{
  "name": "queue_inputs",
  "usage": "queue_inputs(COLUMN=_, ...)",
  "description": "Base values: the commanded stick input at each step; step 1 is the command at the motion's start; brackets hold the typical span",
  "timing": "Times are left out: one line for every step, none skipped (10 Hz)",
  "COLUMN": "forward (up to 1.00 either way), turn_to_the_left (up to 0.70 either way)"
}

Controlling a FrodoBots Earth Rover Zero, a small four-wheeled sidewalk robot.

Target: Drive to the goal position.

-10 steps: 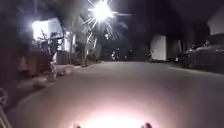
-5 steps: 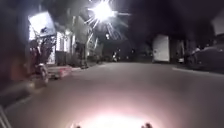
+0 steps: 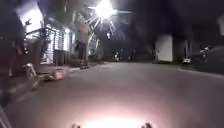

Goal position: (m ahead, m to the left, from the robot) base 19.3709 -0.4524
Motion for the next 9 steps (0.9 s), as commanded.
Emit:
queue_inputs(forward=1.00, turn_to_the_left=0.00)
queue_inputs(forward=1.00, turn_to_the_left=0.00)
queue_inputs(forward=1.00, turn_to_the_left=0.00)
queue_inputs(forward=1.00, turn_to_the_left=0.00)
queue_inputs(forward=1.00, turn_to_the_left=0.00)
queue_inputs(forward=1.00, turn_to_the_left=0.00)
queue_inputs(forward=1.00, turn_to_the_left=0.00)
queue_inputs(forward=1.00, turn_to_the_left=0.00)
queue_inputs(forward=1.00, turn_to_the_left=0.00)
